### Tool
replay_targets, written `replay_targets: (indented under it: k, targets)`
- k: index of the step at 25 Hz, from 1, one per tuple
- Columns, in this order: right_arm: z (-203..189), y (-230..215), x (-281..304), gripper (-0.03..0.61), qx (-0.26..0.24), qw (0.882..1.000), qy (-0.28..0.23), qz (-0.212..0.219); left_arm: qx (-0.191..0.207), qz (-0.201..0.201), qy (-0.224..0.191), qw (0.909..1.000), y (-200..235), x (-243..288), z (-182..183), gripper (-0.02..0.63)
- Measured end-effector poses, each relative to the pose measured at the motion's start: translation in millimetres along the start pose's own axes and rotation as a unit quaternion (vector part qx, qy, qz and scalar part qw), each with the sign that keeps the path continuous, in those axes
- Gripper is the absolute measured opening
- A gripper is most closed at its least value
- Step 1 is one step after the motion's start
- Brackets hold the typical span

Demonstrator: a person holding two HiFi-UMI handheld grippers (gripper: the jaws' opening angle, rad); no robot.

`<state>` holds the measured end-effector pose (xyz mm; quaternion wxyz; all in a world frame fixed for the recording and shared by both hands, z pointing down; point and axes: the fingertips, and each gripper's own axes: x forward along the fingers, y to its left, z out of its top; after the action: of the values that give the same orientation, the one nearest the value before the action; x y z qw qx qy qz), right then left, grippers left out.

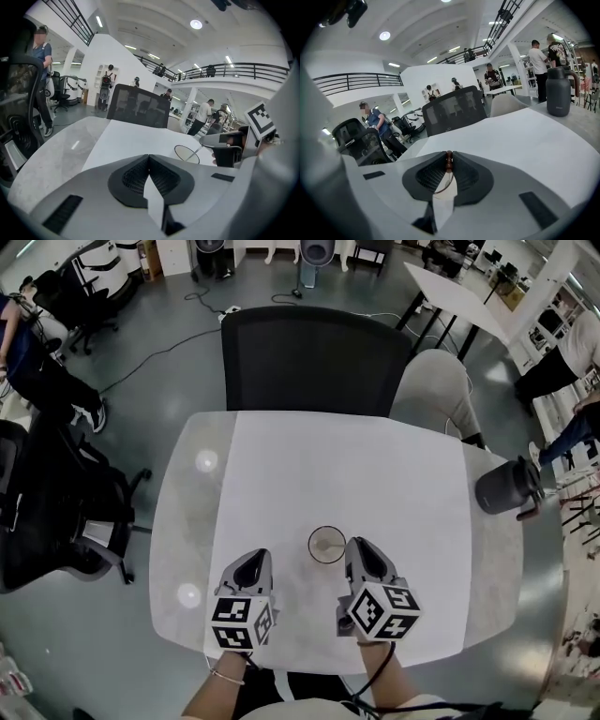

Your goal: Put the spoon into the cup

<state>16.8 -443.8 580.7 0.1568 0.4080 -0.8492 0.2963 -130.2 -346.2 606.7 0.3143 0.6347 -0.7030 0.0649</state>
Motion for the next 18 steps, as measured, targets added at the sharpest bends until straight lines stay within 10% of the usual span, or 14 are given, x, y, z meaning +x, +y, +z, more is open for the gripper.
replay_targets:
  k: [18]
  targets:
    - [-15,-1,12,0.061,0.0,1.0,0.016,0.001,-0.011,0.012,0.014,0.9998,11,2,-18,0.018]
